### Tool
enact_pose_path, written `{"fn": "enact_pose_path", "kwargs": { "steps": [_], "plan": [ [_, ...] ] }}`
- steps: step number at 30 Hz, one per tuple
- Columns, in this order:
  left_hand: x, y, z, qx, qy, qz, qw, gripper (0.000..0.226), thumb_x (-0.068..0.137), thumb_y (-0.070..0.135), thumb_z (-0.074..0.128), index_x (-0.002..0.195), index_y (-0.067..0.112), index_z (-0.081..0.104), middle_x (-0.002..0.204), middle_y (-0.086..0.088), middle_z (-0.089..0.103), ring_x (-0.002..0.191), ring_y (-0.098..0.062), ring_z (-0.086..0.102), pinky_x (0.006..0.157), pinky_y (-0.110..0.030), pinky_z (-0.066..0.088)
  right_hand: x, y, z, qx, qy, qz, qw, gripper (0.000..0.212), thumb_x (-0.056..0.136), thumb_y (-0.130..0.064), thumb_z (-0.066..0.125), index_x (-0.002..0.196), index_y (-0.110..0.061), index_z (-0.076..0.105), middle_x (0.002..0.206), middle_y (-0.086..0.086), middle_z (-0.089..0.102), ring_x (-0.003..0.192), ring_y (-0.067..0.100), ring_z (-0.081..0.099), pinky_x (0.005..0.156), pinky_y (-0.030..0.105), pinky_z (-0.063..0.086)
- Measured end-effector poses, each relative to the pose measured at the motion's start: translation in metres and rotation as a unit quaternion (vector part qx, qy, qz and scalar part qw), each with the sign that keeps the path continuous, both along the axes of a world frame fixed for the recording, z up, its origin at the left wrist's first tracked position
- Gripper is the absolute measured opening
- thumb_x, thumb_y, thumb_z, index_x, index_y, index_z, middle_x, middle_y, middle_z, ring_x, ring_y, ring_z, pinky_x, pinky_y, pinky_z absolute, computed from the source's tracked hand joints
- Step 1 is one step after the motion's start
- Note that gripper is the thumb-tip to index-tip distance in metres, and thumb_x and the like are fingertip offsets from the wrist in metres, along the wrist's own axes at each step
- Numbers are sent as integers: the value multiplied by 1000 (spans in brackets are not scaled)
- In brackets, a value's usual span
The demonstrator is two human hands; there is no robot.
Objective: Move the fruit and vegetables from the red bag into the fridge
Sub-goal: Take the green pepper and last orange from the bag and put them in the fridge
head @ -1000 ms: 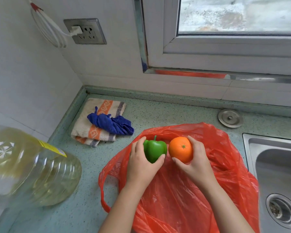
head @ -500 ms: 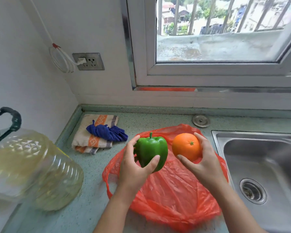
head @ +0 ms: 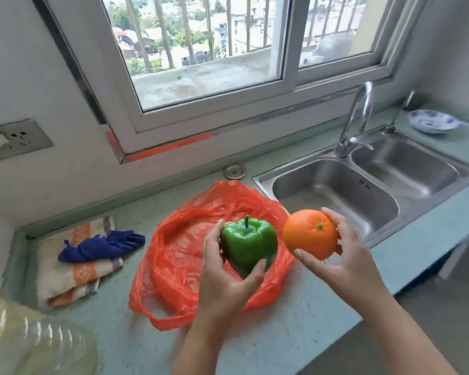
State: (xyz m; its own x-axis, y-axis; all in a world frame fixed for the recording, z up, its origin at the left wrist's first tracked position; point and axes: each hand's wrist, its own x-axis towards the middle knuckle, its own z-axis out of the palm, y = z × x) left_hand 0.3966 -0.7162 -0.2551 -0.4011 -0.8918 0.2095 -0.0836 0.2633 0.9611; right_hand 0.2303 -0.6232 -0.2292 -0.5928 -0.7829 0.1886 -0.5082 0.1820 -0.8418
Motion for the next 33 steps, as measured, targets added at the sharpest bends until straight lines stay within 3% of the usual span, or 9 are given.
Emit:
{"fn": "enact_pose_path", "kwargs": {
  "steps": [4,11,14,17,21,27,33],
  "plan": [
    [-23,29,-5,-3,0,-67,998,83,56,45,73,128,37,33,133,7,43,124,-10,45,103,-40,41,-2,56,5,3,5,-63,998,76,66,-27,80,127,-37,35,116,-13,40,100,-4,47,76,2,35],
    [-80,93,2,-32,15,-190,981,78,57,37,72,126,32,38,123,0,48,116,-19,50,99,-45,42,-21,154,10,-23,0,-207,978,75,54,-46,70,120,-45,34,117,-21,39,98,-27,38,71,-2,36],
    [-106,132,8,-47,26,-229,972,76,57,36,71,126,34,40,124,6,49,117,-14,50,101,-36,41,-33,201,12,-32,13,-254,966,79,49,-61,62,120,-48,32,119,-23,39,100,-26,38,72,-3,35],
    [-137,176,13,-29,35,-279,959,77,57,37,71,127,31,42,125,8,52,118,-9,51,100,-27,40,-48,251,13,-41,15,-293,955,80,48,-62,59,122,-47,32,124,-17,40,101,-26,38,74,-3,34],
    [-183,259,25,-4,40,-329,943,72,52,42,68,119,41,41,121,12,54,108,1,54,85,-8,40,-71,341,13,-45,16,-342,938,82,49,-61,61,124,-45,34,126,-13,42,106,-6,46,76,-5,32],
    [-247,388,34,0,59,-423,904,76,54,37,71,124,38,41,127,6,53,112,-2,54,91,-18,44,-109,479,11,-49,38,-432,900,89,47,-62,60,129,-34,39,125,-13,43,112,7,47,86,15,35],
    [-293,494,31,-26,44,-493,868,79,59,34,72,131,30,39,127,-3,52,117,-16,52,99,-37,44,-127,587,9,-67,36,-514,854,92,46,-61,60,130,-28,41,121,-11,45,108,6,47,81,6,32]
  ]
}}
